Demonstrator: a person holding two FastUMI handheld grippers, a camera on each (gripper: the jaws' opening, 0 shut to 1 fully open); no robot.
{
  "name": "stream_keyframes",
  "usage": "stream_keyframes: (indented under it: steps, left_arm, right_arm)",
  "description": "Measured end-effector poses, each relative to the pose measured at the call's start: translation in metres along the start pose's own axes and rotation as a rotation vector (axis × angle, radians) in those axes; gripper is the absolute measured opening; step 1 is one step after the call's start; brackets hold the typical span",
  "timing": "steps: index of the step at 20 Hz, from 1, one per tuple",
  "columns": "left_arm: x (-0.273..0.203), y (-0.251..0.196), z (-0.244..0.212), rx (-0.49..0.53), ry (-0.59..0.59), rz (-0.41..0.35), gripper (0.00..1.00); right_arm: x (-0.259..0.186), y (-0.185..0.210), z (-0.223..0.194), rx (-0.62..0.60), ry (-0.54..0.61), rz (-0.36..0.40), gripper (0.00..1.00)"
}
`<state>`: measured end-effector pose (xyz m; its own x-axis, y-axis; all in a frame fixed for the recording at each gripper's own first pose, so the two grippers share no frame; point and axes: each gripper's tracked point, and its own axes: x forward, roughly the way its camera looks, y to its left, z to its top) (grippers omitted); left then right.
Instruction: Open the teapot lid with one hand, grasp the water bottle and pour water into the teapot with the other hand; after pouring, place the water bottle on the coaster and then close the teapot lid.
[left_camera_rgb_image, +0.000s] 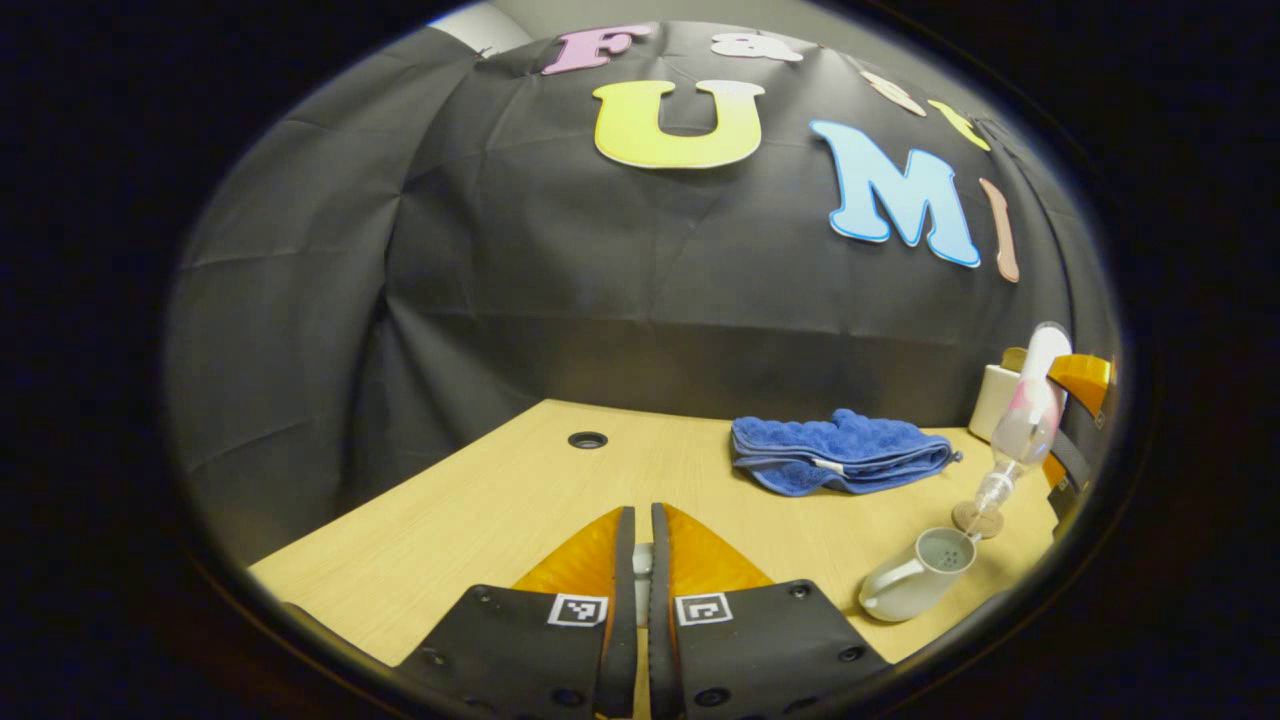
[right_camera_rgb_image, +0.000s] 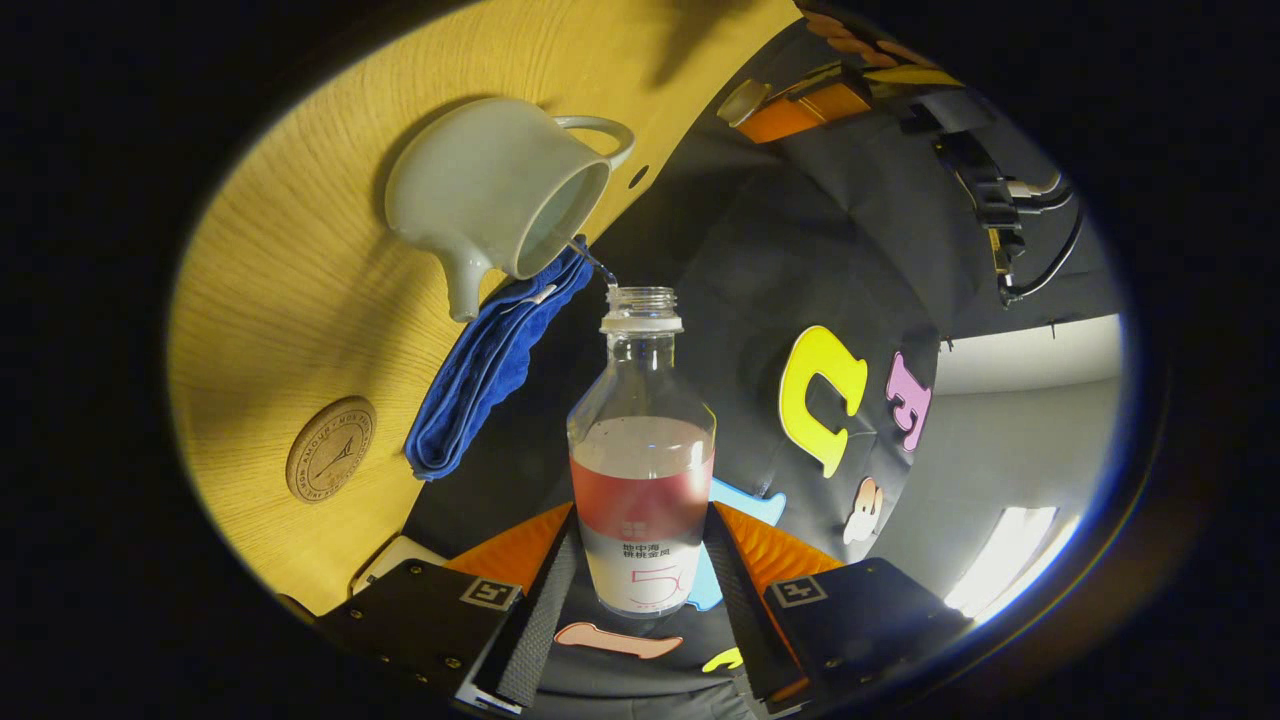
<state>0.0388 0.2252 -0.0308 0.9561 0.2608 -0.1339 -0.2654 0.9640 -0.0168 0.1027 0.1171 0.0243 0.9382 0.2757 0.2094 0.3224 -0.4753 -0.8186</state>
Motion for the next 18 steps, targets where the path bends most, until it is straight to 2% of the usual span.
stream_keyframes:
  steps: [3,6,11,14,18]
  left_arm:
    - [-0.001,0.001,0.002,-0.002,-0.003,0.001,0.12]
    - [-0.001,0.001,0.002,-0.002,-0.005,0.000,0.11]
    - [-0.001,0.002,0.003,-0.002,-0.007,0.001,0.12]
    - [-0.001,0.001,0.002,-0.002,-0.006,0.000,0.12]
    - [-0.001,-0.001,0.001,-0.004,-0.004,-0.002,0.11]
  right_arm:
    - [0.000,-0.001,0.001,-0.017,-0.011,-0.005,0.72]
    - [0.001,-0.002,0.002,-0.018,-0.014,-0.003,0.75]
    - [0.003,0.005,0.001,0.049,-0.012,0.032,0.76]
    - [-0.001,0.017,-0.001,0.223,-0.003,0.089,0.76]
    - [-0.004,0.023,0.003,0.543,0.008,0.168,0.76]
